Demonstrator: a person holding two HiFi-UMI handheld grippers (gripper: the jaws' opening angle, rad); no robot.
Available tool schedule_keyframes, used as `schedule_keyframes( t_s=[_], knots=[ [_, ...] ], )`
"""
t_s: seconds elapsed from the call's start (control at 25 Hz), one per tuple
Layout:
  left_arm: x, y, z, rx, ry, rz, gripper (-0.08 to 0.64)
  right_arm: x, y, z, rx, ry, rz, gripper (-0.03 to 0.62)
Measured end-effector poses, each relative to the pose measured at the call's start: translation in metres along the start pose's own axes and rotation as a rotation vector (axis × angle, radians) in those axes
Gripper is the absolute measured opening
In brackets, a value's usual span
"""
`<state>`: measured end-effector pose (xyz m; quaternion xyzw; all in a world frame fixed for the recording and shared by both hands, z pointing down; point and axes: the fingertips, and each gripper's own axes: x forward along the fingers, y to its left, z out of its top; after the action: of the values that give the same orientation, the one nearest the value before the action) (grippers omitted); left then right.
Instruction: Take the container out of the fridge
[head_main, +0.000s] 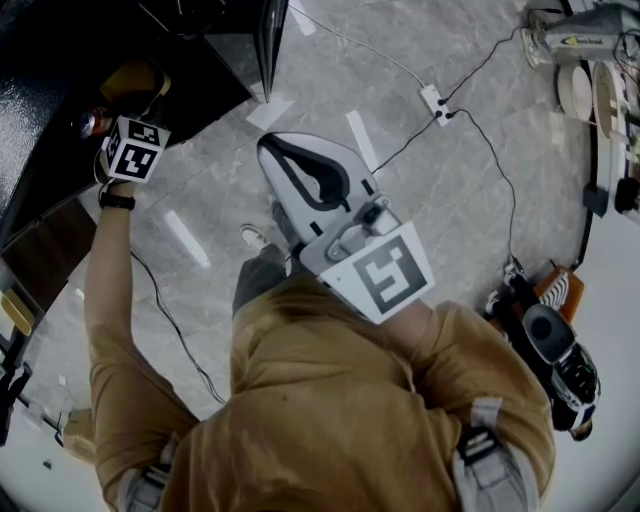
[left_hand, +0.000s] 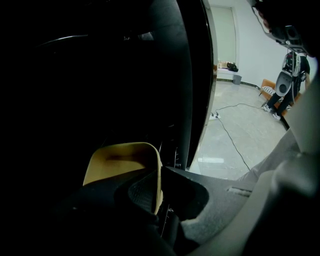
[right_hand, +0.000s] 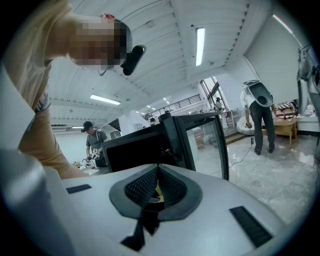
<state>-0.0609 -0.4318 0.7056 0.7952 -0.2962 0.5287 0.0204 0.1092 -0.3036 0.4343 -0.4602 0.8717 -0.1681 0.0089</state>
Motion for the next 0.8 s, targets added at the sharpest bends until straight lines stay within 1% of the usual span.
schedule_keyframes(
  t_s=[0.12,0.28,0.48,0.8],
  knots=[
    [0.001,-0.002,0.002,0.004,-0.012,-0.006,0.020,0.000,0.000,-0.001,-0.001,-0.001,-0.002,0.003],
    [0.000,0.006,0.009,0.003,-0.033,-0.002,0.020,0.009,-0.002,0.004,-0.003,-0.004,-0.001,0.003],
    [-0.016,0.002,0.021,0.006,-0.110,0.006,0.020,0.003,0.010,0.006,-0.014,-0.015,0.006,0.003],
    [-0.029,-0.007,0.029,-0.009,-0.176,-0.016,0.018,0.000,0.026,0.014,-0.046,-0.034,0.010,0.003]
  ],
)
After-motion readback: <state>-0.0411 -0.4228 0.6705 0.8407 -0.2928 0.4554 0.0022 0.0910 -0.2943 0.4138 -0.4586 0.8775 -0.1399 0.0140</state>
